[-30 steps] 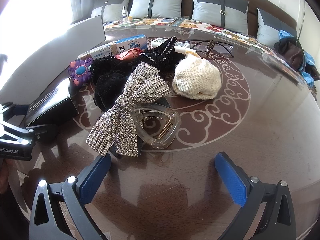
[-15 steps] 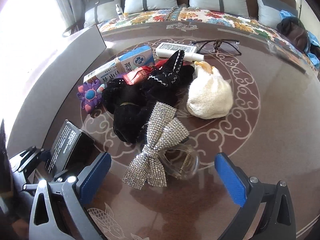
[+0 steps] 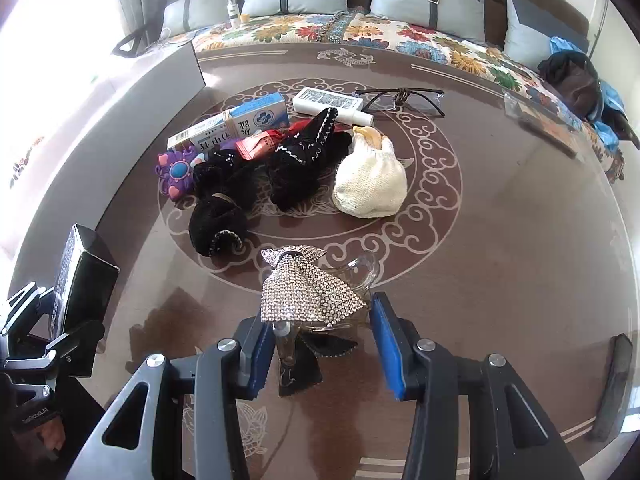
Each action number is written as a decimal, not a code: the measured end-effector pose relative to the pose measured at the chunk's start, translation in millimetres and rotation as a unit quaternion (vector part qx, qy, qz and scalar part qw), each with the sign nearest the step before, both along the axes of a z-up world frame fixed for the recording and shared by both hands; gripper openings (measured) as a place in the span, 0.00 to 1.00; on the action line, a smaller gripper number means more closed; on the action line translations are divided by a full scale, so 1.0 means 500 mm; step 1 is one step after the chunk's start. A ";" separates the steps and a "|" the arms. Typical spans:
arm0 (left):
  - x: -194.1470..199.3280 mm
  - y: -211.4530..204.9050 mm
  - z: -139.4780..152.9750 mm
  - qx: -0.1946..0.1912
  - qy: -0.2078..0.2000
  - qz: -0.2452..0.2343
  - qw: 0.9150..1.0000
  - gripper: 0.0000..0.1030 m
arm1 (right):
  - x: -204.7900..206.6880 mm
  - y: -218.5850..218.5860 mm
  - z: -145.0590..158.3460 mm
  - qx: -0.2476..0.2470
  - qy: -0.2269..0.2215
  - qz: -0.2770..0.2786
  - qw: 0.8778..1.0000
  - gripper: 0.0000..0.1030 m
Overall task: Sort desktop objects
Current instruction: 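Lift the black box with the left tool while the right tool grasps and lifts the bow clip, then open the left tool over the bin while the right tool releases the bow clip there, then move the right tool to the cream knit pouch and grasp it, then grasp the black velvet scrunchie with the left tool while the right tool holds the pouch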
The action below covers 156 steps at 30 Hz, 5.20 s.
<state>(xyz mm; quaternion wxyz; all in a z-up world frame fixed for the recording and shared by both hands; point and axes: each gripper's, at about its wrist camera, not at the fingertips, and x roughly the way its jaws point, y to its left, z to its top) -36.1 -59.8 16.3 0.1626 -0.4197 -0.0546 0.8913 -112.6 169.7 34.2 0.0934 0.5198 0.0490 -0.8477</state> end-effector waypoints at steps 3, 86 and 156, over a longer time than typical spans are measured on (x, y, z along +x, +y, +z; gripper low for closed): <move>0.012 -0.043 0.049 0.040 0.011 0.013 0.999 0.56 | 0.010 -0.019 0.047 -0.013 0.020 0.010 1.000 0.45; -0.098 0.016 -0.145 -0.124 -0.039 0.078 0.988 1.00 | 0.056 0.019 -0.162 0.006 0.078 -0.066 0.995 1.00; -0.124 0.041 -0.102 -0.105 -0.065 -0.032 0.992 0.31 | 0.082 0.115 -0.078 -0.021 0.051 -0.016 0.998 0.77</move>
